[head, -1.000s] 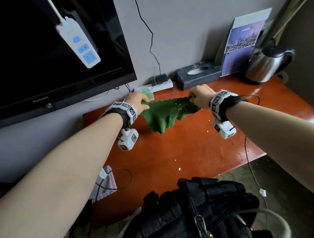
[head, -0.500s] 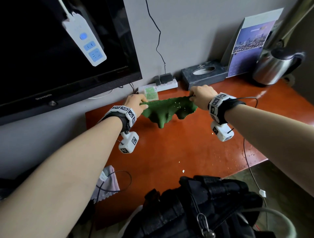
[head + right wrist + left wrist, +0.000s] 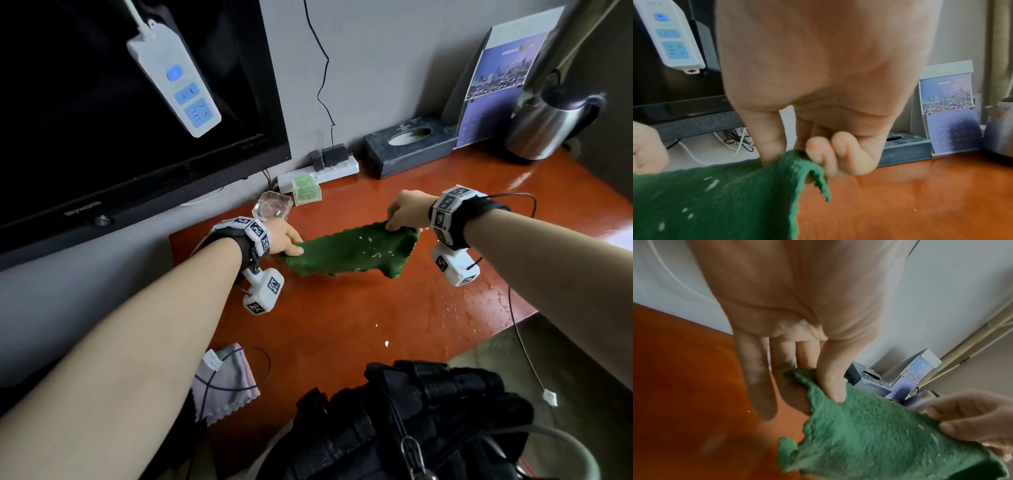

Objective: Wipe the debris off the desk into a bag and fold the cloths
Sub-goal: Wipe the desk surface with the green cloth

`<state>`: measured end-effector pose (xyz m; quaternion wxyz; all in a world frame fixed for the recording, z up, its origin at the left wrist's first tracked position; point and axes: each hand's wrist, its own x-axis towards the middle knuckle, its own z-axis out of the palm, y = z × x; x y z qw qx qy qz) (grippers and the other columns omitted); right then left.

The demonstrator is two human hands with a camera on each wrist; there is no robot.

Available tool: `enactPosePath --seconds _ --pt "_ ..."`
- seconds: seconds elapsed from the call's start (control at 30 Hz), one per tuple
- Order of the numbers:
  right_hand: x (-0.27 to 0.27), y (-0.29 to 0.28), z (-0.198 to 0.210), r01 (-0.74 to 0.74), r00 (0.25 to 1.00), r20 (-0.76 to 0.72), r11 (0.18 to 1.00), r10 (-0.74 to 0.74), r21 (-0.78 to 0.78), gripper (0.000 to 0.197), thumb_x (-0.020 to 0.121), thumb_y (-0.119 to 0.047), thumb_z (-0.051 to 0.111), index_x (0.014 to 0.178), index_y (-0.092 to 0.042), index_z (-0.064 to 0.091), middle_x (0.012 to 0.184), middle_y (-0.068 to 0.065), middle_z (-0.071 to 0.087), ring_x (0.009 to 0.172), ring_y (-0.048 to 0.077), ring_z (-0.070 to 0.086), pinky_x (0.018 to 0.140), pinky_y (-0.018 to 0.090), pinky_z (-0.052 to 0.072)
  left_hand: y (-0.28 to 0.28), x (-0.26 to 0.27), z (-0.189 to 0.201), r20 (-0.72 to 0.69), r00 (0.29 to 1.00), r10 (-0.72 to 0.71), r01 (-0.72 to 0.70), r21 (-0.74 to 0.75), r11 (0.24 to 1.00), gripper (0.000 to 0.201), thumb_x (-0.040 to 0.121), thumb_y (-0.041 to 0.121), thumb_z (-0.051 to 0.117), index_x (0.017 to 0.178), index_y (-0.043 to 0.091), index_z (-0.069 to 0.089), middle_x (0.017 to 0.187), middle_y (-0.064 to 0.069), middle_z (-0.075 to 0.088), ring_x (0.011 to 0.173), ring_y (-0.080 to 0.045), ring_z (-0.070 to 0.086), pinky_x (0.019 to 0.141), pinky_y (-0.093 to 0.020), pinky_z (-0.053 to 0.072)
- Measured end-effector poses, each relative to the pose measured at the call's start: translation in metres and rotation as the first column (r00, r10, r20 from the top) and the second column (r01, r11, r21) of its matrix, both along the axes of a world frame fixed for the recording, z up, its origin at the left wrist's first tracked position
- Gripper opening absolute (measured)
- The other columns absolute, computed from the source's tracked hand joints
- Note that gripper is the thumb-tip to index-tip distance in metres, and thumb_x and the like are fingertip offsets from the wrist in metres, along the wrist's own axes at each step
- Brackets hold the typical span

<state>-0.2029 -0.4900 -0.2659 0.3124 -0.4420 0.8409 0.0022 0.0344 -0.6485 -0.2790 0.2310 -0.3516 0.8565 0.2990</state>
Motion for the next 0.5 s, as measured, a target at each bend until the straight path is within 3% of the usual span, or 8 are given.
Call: enactPosePath --seconds 0.13,0.2,0.3,0.4,0.5 --pt "0.005 0.003 -0.012 0.043 0.999 -0.012 0.999 -0.043 -0.008 0.016 0.086 -0.024 0.067 0.093 -0.01 0.07 0.078 0.005 0.062 0.069 0.021 0.058 0.056 0.023 0.046 -0.008 0.0 -0.01 0.004 1.0 -0.016 0.015 0.042 0.999 0.038 0.092 0.031 0.068 0.127 0.016 0.066 0.119 -0.004 0.067 0.111 -0.022 0.061 0.095 -0.031 0.046" --pt "0.005 0.004 -0.019 0.021 0.999 -0.047 1.0 -0.022 -0.017 0.019 0.088 -0.025 0.064 0.097 -0.009 0.069 0.083 0.006 0.064 0.074 0.022 0.059 0.067 0.027 0.049 -0.011 -0.002 -0.023 -0.052 0.998 0.035 -0.034 0.029 0.999 0.033 0.091 0.027 0.07 0.121 0.014 0.069 0.114 -0.005 0.07 0.105 -0.022 0.065 0.094 -0.033 0.05" --pt "-0.003 0.0 -0.037 -0.025 0.996 -0.085 0.998 0.02 -0.054 0.019 0.089 -0.022 0.062 0.1 -0.008 0.07 0.091 0.009 0.069 0.08 0.023 0.06 0.071 0.025 0.047 -0.011 -0.01 -0.043 -0.137 0.974 0.18 -0.177 0.035 0.984 0.027 0.088 0.017 0.072 0.114 0.01 0.072 0.104 -0.011 0.073 0.091 -0.026 0.071 0.084 -0.041 0.059" --pt "-0.015 -0.01 -0.055 -0.05 0.995 -0.087 0.993 0.041 -0.11 0.018 0.086 -0.015 0.061 0.099 -0.009 0.072 0.1 0.011 0.071 0.093 0.026 0.064 0.077 0.026 0.047 -0.01 -0.021 -0.058 -0.196 0.946 0.257 -0.271 -0.048 0.961 0.025 0.087 0.014 0.073 0.112 0.009 0.074 0.104 -0.009 0.074 0.085 -0.02 0.067 0.083 -0.029 0.056" --pt "-0.027 -0.02 -0.068 -0.054 0.998 -0.052 0.989 0.047 -0.135 0.017 0.085 -0.012 0.061 0.098 -0.01 0.073 0.1 0.01 0.072 0.095 0.027 0.065 0.078 0.025 0.046 -0.013 -0.03 -0.068 -0.186 0.948 0.258 -0.282 -0.118 0.952 0.022 0.088 0.017 0.072 0.109 0.014 0.075 0.106 -0.004 0.073 0.1 -0.02 0.066 0.083 -0.021 0.045"
